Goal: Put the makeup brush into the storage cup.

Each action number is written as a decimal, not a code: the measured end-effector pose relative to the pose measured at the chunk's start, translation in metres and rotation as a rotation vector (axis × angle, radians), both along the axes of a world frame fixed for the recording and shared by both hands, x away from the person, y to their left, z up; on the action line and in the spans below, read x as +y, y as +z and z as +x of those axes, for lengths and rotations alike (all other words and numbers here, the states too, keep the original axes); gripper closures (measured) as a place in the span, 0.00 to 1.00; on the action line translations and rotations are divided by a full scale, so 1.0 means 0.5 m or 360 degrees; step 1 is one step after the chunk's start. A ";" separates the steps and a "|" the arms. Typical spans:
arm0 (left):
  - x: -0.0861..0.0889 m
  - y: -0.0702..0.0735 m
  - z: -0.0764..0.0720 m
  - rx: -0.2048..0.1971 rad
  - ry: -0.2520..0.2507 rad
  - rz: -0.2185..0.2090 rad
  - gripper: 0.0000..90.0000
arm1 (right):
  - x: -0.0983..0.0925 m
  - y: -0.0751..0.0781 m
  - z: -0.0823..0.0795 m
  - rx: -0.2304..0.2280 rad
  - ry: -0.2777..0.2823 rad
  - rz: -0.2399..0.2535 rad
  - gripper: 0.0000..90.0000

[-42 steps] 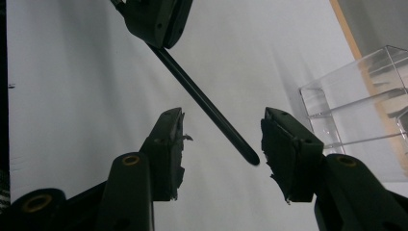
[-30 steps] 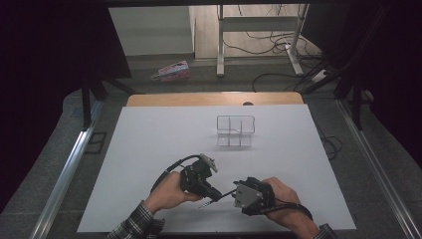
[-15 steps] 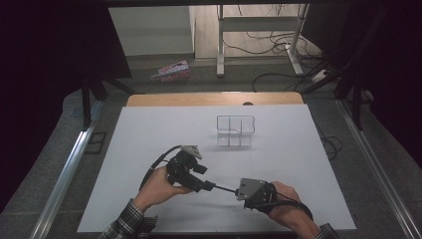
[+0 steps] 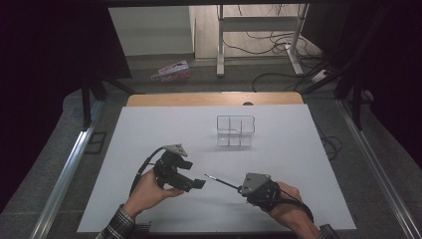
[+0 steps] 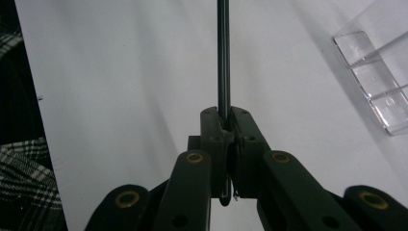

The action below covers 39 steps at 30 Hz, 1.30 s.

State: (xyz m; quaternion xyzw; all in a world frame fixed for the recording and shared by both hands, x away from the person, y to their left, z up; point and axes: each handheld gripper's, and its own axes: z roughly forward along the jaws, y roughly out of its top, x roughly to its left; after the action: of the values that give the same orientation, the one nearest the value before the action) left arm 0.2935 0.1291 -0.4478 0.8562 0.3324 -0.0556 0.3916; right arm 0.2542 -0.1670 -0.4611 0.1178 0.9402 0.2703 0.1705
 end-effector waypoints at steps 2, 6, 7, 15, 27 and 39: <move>0.005 -0.003 -0.003 0.0008 0.0021 -0.0032 0.15 | -0.003 0.001 0.001 0.0012 -0.0026 0.0029 0.95; 0.007 -0.011 -0.009 0.0028 0.0045 -0.0080 0.15 | -0.010 0.003 -0.001 0.0029 -0.0063 0.0100 0.95; 0.007 -0.012 -0.011 0.0027 0.0045 -0.0081 0.16 | -0.011 0.003 0.000 0.0025 -0.0062 0.0109 0.95; -0.002 -0.021 -0.029 -0.0011 0.0067 -0.0149 0.19 | -0.012 0.002 -0.003 0.0032 -0.0151 0.0208 0.94; -0.027 -0.024 -0.040 -0.0064 0.0059 -0.0241 0.42 | -0.010 0.004 -0.015 0.0049 -0.0263 0.0448 0.94; -0.051 -0.038 -0.033 0.0043 0.0041 -0.0423 0.76 | 0.003 -0.005 -0.019 0.0130 -0.0325 0.0627 0.94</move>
State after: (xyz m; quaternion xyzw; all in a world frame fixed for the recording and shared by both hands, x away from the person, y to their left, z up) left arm 0.2768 0.1038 -0.4667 0.7915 0.3384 -0.1056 0.4979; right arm 0.2447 -0.1656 -0.4635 0.2543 0.8586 0.4251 0.1323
